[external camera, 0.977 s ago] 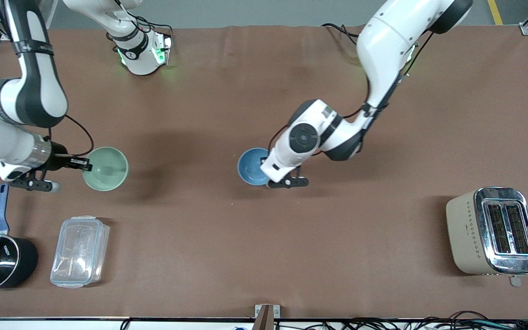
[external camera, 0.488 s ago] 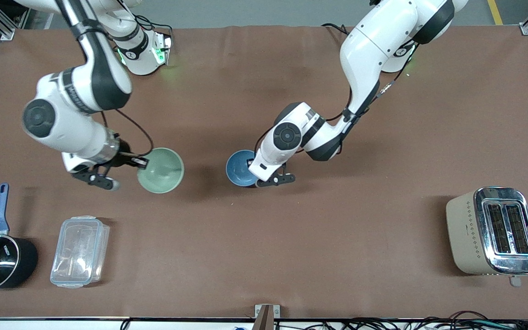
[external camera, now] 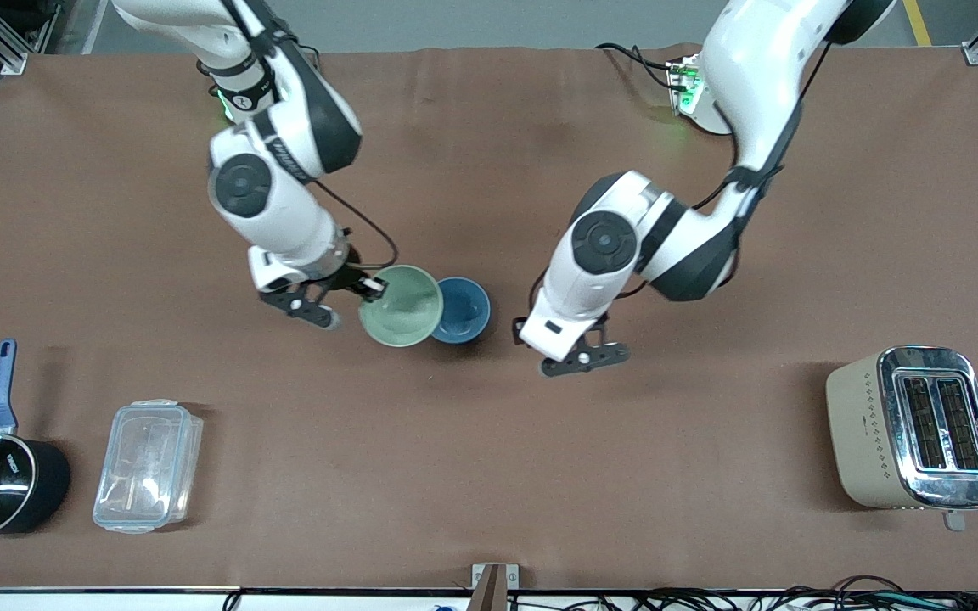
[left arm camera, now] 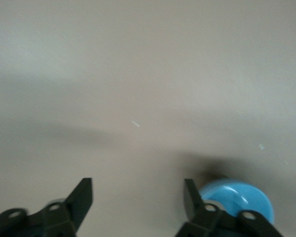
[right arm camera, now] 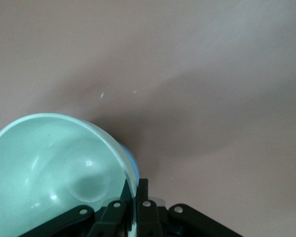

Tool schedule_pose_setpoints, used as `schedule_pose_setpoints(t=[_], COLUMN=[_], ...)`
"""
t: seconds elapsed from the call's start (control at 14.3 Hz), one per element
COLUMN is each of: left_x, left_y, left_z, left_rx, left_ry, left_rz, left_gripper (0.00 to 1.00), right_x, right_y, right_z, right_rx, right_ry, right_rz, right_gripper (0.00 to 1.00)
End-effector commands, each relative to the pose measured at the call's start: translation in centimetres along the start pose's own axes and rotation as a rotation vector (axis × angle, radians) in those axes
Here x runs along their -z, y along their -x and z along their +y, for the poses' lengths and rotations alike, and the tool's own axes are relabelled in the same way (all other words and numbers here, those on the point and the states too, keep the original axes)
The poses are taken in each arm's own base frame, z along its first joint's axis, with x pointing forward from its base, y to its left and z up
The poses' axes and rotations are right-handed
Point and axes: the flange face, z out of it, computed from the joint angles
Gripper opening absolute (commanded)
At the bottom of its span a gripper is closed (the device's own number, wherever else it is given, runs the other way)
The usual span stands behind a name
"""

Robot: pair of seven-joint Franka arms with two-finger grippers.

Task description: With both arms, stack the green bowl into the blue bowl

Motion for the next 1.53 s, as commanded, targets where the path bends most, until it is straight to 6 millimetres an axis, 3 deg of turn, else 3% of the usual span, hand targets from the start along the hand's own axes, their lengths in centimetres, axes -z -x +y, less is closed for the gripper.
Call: schedule_pose_setpoints(t=[0.0,0.28,0.63,0.91,1.05,1.33,1.47], left_x=[5.6,15.0,22.6,26.7,27.4,28.1,28.4], left_y=[-2.3,-4.3,-3.2,-2.4,-2.0,-2.5,-2.3], left_z=[-5.7,-12.9,-19.5,-25.9,-29.3,-32.6,-32.7], left_rx=[-0.066,-0.099,-0.241,-0.227,-0.233,-0.215,-0.224], left_ry=[-0.078,-0.089,-0.09,-0.029,-0.041,-0.037,-0.017], left_rz=[0.037,0.094,0.066,0.004,-0.03,-0.024,-0.023], left_gripper=[1.0,1.0,1.0,1.0,1.0,1.0,1.0], right_x=[-3.9,-6.5,-8.2,-9.3,-10.0,-10.4,-10.7], right_y=[2.6,4.0,4.0,4.0,4.1,4.2,4.2], right_z=[-2.5,-3.0,-2.4,-2.2,-2.2,-2.2,-2.2], right_rx=[-0.038,-0.027,-0.015,-0.005,-0.004,-0.001,-0.002], right_ry=[0.022,0.057,0.09,0.106,0.104,0.108,0.112], right_rz=[0.055,0.062,0.061,0.06,0.059,0.056,0.053], right_gripper=[0.01,0.01,0.02,0.02,0.03,0.07,0.07])
